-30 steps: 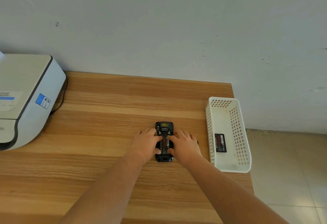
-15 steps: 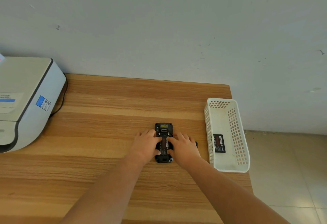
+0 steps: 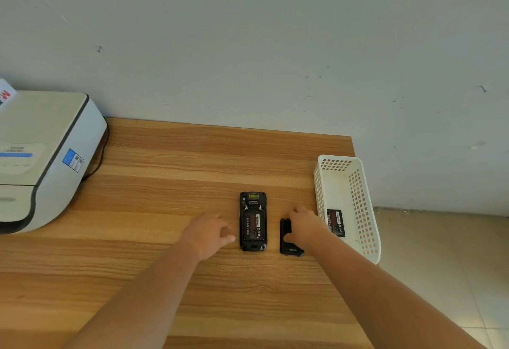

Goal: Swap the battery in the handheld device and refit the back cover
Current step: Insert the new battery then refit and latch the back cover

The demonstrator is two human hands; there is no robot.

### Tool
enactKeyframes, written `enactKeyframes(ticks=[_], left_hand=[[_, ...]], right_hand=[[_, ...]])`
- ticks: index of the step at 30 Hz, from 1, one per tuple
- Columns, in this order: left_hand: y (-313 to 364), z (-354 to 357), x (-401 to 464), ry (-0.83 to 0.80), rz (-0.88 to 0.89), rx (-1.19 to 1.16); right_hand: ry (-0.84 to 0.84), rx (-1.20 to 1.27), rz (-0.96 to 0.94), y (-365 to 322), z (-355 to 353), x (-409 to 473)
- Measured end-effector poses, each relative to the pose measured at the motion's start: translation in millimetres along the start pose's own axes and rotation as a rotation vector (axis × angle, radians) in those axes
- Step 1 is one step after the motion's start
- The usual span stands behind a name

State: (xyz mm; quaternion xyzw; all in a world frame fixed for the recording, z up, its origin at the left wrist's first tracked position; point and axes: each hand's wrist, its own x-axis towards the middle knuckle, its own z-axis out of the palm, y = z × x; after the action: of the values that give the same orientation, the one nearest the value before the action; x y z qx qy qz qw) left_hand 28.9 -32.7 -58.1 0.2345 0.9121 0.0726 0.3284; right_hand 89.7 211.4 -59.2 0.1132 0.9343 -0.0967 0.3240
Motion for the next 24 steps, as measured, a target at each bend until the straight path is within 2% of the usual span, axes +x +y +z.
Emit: enactKeyframes(ticks=[4, 15, 24], left_hand=[[-9.1, 0.4, -9.9, -0.002, -0.027, -0.058], [-4.8, 3.6, -16.3, 0.032, -0.024, -0.052], [0.8, 1.8, -17.1, 0.025, -0.034, -0.077]], right_hand=[[-0.014, -0.111, 0.008, -2.1, 11.1, 0.3], [0.068, -0.046, 0.01, -4.2, 21.4, 1.8], [0.098, 0.037, -0.068, 1.3, 7.5, -7.7]])
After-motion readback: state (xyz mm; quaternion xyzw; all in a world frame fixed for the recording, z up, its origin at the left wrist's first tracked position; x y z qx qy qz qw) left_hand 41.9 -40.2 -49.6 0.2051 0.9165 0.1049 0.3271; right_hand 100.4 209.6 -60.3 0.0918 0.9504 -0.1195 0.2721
